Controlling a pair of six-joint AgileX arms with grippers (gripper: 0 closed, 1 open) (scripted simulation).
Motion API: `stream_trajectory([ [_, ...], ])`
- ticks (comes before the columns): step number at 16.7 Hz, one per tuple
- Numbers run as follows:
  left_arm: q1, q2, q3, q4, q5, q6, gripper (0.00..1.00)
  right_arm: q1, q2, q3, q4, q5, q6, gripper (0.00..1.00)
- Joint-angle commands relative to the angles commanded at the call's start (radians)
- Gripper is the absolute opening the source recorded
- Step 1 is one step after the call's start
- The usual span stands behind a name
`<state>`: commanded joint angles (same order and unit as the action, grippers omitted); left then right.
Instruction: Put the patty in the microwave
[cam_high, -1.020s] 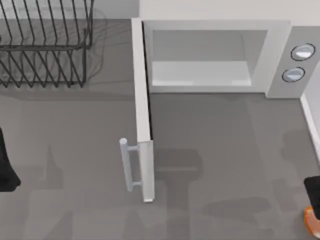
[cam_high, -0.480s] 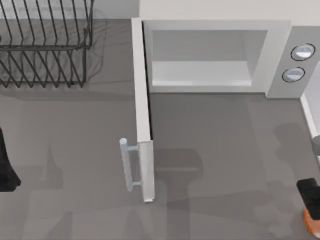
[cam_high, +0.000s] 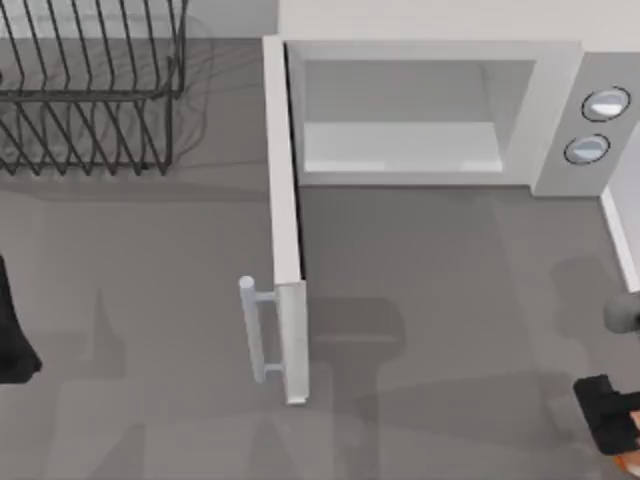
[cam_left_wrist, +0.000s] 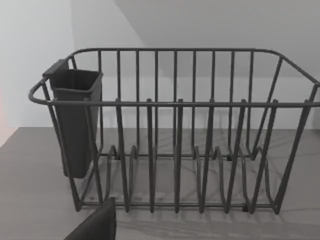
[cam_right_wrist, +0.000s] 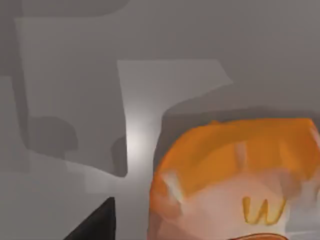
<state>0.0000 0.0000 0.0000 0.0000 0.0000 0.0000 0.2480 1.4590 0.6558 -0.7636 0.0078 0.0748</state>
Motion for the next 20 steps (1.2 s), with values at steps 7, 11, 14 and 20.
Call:
stream_trajectory([
  [7,0.000,0.000,0.000,0.000,0.000,0.000,1.00,0.001,0.097,-0.091,0.183,0.000,0.003,1.00],
  [11,0.000,0.000,0.000,0.000,0.000,0.000,1.00,0.001,0.097,-0.091,0.183,0.000,0.003,0.85],
  [14,0.000,0.000,0.000,0.000,0.000,0.000,1.00,0.001,0.097,-0.091,0.183,0.000,0.003,0.62],
  [20,0.000,0.000,0.000,0.000,0.000,0.000,1.00,0.001,0.097,-0.091,0.183,0.000,0.003,0.17],
])
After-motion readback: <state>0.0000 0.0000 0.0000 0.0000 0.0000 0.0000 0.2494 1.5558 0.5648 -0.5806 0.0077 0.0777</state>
